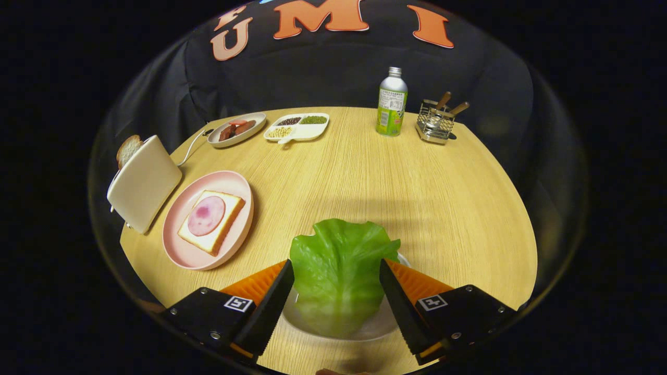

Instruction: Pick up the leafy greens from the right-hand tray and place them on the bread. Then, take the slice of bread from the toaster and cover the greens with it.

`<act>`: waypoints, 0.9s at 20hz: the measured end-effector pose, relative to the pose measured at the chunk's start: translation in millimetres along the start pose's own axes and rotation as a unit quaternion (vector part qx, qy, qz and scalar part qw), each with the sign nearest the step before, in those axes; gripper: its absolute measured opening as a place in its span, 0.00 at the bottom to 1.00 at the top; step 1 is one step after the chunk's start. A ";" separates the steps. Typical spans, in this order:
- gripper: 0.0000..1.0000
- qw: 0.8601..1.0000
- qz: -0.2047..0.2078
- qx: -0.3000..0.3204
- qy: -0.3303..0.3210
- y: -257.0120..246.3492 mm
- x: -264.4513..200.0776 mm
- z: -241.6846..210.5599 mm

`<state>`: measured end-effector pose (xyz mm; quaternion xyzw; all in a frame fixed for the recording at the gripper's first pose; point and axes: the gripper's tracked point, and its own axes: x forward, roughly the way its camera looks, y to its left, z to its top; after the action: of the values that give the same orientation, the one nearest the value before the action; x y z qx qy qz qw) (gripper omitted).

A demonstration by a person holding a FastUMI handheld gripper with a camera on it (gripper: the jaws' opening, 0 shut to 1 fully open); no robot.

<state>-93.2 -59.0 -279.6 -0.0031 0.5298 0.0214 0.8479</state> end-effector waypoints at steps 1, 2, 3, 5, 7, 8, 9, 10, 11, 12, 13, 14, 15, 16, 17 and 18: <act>0.99 1.000 0.005 -0.001 0.016 1.5 3.0 -7.2; 0.99 0.999 0.009 -0.002 0.032 4.5 6.3 -14.7; 0.99 0.999 0.012 -0.001 0.044 6.4 8.6 -19.1; 0.99 0.999 0.008 0.000 0.052 4.2 11.5 -19.6; 0.98 0.998 0.007 0.007 0.057 5.6 14.6 -19.0; 0.98 0.998 0.002 0.009 0.058 3.4 14.0 -17.0; 0.97 0.998 -0.004 0.013 0.062 1.8 16.2 -17.3; 0.94 0.998 -0.012 0.016 0.065 -0.5 17.2 -17.3; 0.90 0.997 -0.021 0.017 0.066 -2.8 17.9 -16.6; 0.86 0.997 -0.032 0.016 0.070 -5.3 18.5 -17.7; 0.79 0.997 -0.037 0.016 0.069 -5.5 18.1 -16.0; 0.75 0.996 -0.039 0.021 0.072 -6.6 18.5 -16.5; 0.68 0.996 -0.044 0.026 0.070 -9.7 18.5 -14.2; 0.57 0.995 -0.051 0.038 0.071 -15.2 19.4 -14.6; 0.45 0.994 -0.057 0.056 0.071 -21.8 19.8 -13.3; 0.32 0.993 -0.051 0.077 0.070 -22.8 19.3 -12.7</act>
<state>-95.3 -81.5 -302.9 0.0343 0.5870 -0.0628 0.8065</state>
